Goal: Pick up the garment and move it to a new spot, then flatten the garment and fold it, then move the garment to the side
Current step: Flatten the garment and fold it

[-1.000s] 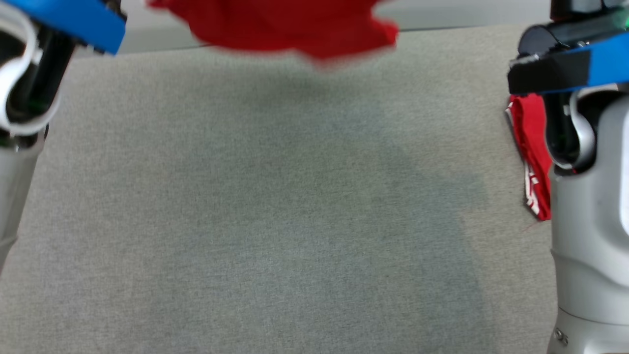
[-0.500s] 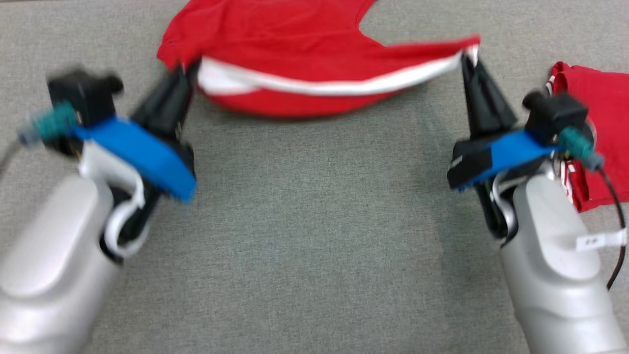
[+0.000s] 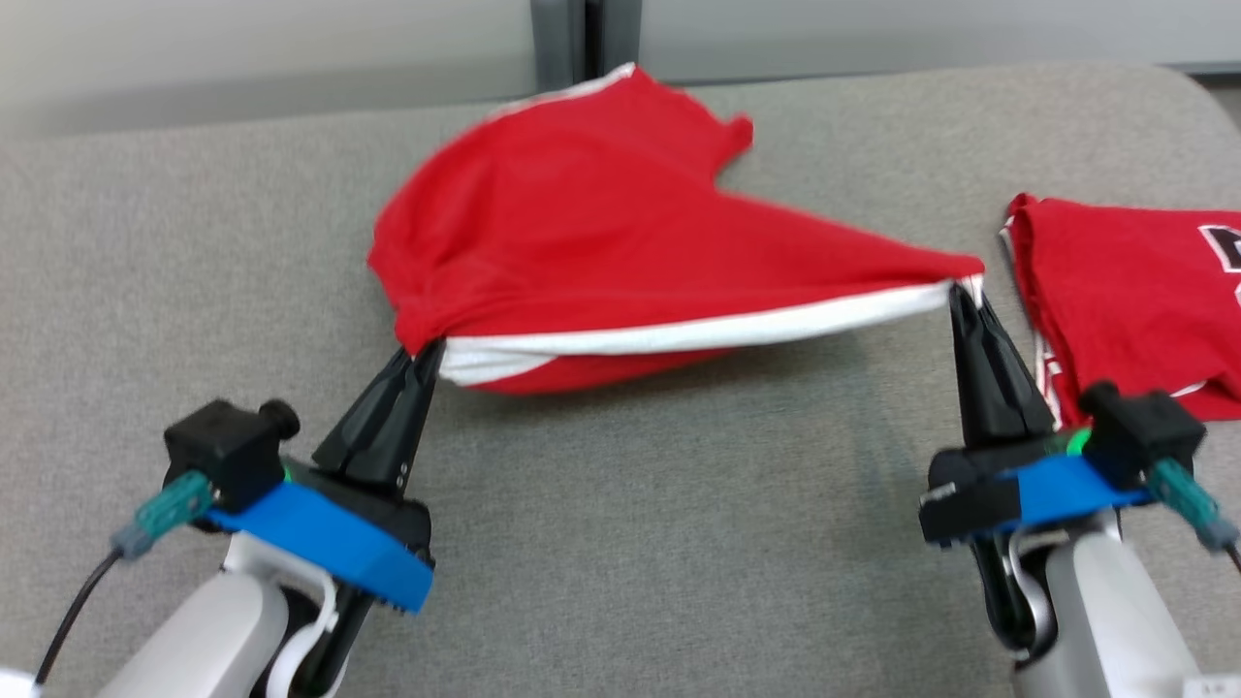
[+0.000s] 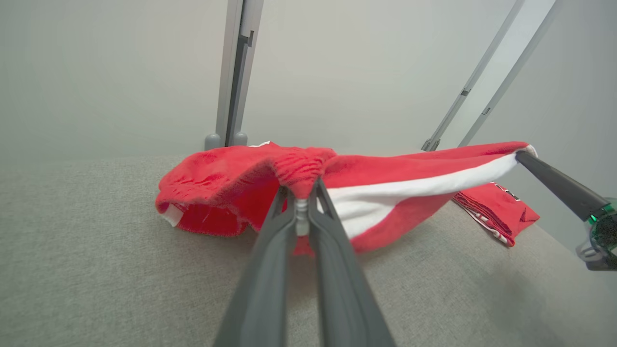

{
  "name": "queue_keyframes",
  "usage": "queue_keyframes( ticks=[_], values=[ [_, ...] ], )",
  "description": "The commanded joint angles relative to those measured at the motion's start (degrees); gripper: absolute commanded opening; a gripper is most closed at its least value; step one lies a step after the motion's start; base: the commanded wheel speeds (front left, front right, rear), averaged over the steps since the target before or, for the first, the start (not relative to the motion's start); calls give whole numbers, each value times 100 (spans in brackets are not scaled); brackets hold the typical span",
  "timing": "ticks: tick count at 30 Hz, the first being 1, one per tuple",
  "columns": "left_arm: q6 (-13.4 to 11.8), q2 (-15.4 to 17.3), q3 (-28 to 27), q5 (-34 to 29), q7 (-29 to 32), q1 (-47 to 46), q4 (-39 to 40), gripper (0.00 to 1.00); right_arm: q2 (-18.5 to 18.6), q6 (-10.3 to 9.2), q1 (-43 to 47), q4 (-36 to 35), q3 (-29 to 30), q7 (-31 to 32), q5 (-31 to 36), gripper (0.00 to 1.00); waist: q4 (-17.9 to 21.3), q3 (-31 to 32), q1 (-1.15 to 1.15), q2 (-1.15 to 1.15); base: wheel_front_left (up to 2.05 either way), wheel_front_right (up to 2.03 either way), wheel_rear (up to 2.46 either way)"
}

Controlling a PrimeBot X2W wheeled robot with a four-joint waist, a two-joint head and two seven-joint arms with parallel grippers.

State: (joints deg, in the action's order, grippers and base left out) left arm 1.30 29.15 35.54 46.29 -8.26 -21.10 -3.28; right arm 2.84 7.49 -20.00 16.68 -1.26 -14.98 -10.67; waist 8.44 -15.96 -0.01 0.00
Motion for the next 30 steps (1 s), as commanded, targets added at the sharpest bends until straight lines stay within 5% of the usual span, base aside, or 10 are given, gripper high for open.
queue_keyframes(
  ticks=[1,10,15,25,30],
  values=[
    [-136,104,-66,-52,-66,222,265,0,11,1,316,-255,27,-26,38,0,200,300,1,0,0,0,0],
    [-1127,713,-36,-64,201,1763,2122,0,7,0,1915,-2375,206,625,320,0,240,797,1,0,0,0,0],
    [-1391,753,113,18,400,2184,2531,0,10,0,2422,-2938,330,1090,522,0,66,764,1,0,0,0,0],
    [-1467,16,287,455,655,1897,1658,0,8,0,1623,-2183,508,1413,740,0,-412,413,1,0,0,0,0],
    [-1240,-438,164,855,792,1362,1010,0,189,0,619,-1344,418,1733,937,0,-629,149,1,0,0,0,0]
  ],
)
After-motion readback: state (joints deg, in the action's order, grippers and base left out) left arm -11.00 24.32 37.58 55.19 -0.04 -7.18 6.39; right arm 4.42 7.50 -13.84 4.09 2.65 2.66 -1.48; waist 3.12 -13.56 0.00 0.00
